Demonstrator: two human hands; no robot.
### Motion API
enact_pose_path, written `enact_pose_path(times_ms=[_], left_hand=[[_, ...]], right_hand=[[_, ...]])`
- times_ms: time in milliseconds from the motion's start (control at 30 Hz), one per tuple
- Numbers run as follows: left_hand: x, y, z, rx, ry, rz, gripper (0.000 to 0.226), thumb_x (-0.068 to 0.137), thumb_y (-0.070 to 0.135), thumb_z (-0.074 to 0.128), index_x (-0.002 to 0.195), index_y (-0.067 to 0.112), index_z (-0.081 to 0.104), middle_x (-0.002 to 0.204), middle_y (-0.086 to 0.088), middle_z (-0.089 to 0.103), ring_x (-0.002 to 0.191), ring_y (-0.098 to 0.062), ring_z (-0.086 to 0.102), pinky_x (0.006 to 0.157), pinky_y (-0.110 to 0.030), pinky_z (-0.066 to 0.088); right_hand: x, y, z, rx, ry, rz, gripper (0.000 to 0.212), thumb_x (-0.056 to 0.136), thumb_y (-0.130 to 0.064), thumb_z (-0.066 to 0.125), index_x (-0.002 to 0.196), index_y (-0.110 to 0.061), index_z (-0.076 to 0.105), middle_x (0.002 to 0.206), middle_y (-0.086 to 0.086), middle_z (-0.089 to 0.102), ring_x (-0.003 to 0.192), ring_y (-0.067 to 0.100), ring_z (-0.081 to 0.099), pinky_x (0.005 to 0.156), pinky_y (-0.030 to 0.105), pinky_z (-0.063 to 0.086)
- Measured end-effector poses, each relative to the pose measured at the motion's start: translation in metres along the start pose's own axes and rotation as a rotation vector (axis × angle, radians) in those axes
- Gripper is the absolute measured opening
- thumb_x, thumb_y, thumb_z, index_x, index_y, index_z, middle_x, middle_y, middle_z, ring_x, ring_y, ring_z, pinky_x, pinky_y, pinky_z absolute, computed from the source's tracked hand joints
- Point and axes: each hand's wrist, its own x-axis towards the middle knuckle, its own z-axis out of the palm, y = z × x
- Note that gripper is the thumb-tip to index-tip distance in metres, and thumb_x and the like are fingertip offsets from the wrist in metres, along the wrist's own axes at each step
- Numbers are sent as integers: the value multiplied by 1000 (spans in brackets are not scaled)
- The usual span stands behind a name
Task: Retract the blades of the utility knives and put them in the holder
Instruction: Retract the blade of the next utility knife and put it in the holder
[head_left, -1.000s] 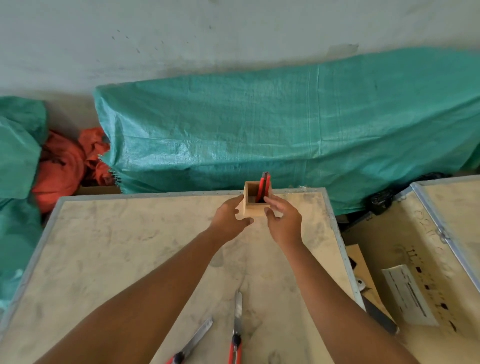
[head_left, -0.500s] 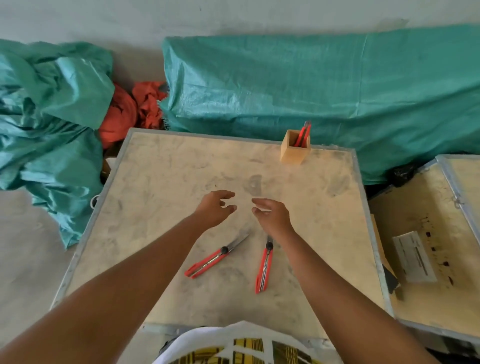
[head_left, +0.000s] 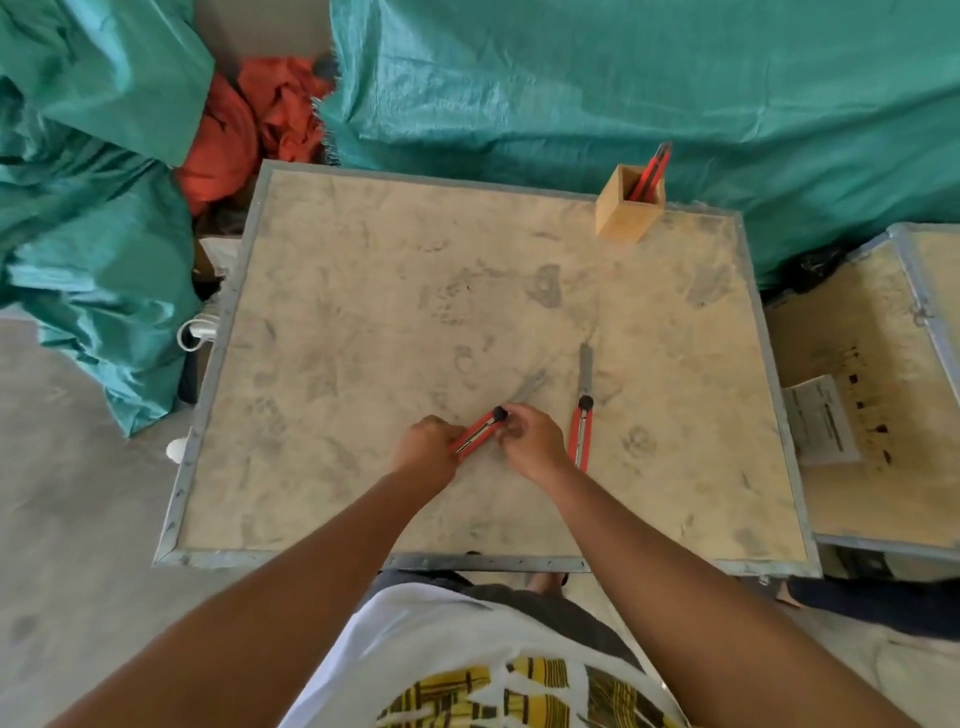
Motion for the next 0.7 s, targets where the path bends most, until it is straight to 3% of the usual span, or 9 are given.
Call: enact_pose_path(times_ms=[133,300,367,500,600,700], left_hand=[[0,-3,-2,-24,-17,61,24,87,15,64,106,23,77,94,-11,65,83,-30,65,71,-31,50],[-2,-7,-4,-68,-32,110,26,85,10,61,101,21,78,88,-18,68,80,-33,66,73,-39,55],[-5,-7,-5,-105,-37,111,31,83,4,59,101,19,78,88,-18,70,80,-32,66,75,-42,56],[-11,-5,-8,-183,-67,41,40,84,-1,58,110,23,75,87,2,67,80,-13,59,71,-22,49],[-14,-7,-12,-309,-89,-20,44,84,-2,62,119,24,70,97,4,72,80,-8,61,64,-3,42],[-18,-6,-20,-416,-136,-1,49,85,3,66,123,34,65,109,4,74,83,-15,70,74,-20,56]], right_hand=[[7,2,12,116,39,70,49,89,-10,68,136,-19,60,124,8,68,111,24,67,96,46,57],[3,-7,16,347,93,164,34,92,-7,68,125,-18,63,115,6,66,105,27,70,80,43,64],[3,-3,20,352,144,146,24,91,-13,70,112,-24,66,109,2,68,101,26,71,82,44,64],[8,7,23,338,152,119,20,86,-27,73,86,-44,63,99,1,72,94,26,73,87,50,60],[0,-6,11,324,141,61,13,89,-26,72,96,-35,66,100,1,73,93,23,72,88,46,60],[-7,-16,-8,356,108,23,18,92,-25,71,109,-24,67,102,4,75,91,20,75,76,34,60]])
